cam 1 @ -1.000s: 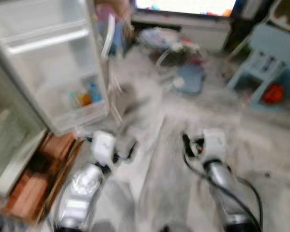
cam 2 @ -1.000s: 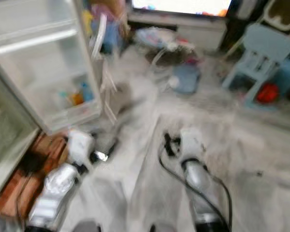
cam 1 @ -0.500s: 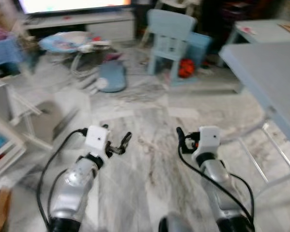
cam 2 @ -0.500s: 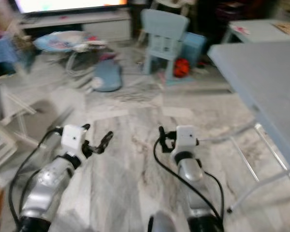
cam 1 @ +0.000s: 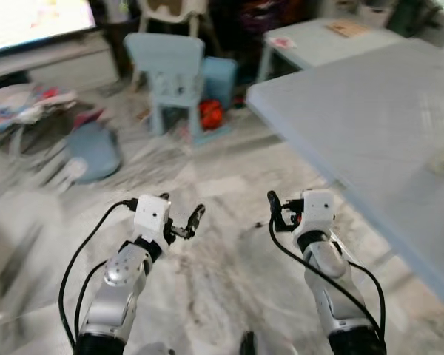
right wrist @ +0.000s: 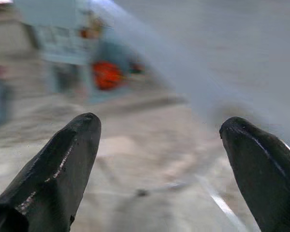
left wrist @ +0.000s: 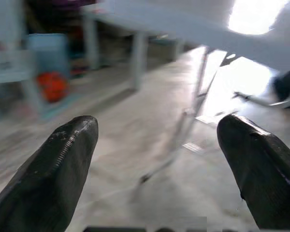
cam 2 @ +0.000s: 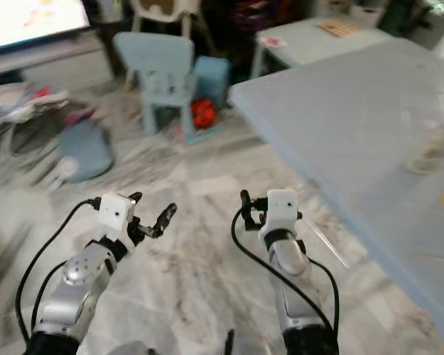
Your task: Restocking fridge
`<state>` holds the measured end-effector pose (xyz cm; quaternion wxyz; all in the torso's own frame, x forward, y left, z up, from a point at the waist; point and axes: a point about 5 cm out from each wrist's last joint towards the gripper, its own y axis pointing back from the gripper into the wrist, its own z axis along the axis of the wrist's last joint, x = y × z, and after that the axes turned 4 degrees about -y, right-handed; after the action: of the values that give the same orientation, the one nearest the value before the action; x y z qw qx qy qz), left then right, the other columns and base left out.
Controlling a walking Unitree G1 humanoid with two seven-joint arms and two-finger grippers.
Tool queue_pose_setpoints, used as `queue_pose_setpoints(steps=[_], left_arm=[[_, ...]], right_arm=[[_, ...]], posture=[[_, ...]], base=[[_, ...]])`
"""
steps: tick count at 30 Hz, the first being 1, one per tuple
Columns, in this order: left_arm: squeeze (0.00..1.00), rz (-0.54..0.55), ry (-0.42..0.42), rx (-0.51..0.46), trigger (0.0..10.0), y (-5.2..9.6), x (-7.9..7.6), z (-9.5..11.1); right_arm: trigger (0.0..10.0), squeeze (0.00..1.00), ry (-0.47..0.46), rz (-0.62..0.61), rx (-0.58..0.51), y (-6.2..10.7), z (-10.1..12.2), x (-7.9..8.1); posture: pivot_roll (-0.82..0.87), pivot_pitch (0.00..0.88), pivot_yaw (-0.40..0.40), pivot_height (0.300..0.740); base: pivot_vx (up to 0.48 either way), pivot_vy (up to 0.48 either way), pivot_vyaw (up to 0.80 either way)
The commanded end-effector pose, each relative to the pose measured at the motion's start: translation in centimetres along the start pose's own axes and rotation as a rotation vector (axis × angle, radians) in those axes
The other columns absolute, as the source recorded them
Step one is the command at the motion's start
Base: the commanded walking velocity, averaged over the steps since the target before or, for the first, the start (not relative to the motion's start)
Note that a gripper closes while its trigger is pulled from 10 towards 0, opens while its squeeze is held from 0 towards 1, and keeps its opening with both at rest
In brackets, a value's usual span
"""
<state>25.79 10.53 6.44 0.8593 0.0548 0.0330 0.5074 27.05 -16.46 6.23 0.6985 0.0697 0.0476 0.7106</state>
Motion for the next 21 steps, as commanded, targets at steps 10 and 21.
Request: queue_pose_setpoints(steps=[10, 21], left_arm=[[0.00, 0.035, -0.018, -0.023, 10.0, 0.58, 1.35, 0.46], [0.00, 0.041, -0.025, -0.027, 10.0, 0.50, 1.43, 0.54]], right_arm=[[10.0, 0.00, -0.009, 0.031, -0.034, -0.27, 0.51, 1.20], [10.0, 0.00, -0.005, 0.019, -0.037, -0.25, 0.50, 1.19]], posture=[[0.07, 0.055, -0.005, 0.740], [0.07, 0.055, -0.003, 0.740]], base=[[0.244, 0.070, -0.65], [0.000, 0.000, -0.36]])
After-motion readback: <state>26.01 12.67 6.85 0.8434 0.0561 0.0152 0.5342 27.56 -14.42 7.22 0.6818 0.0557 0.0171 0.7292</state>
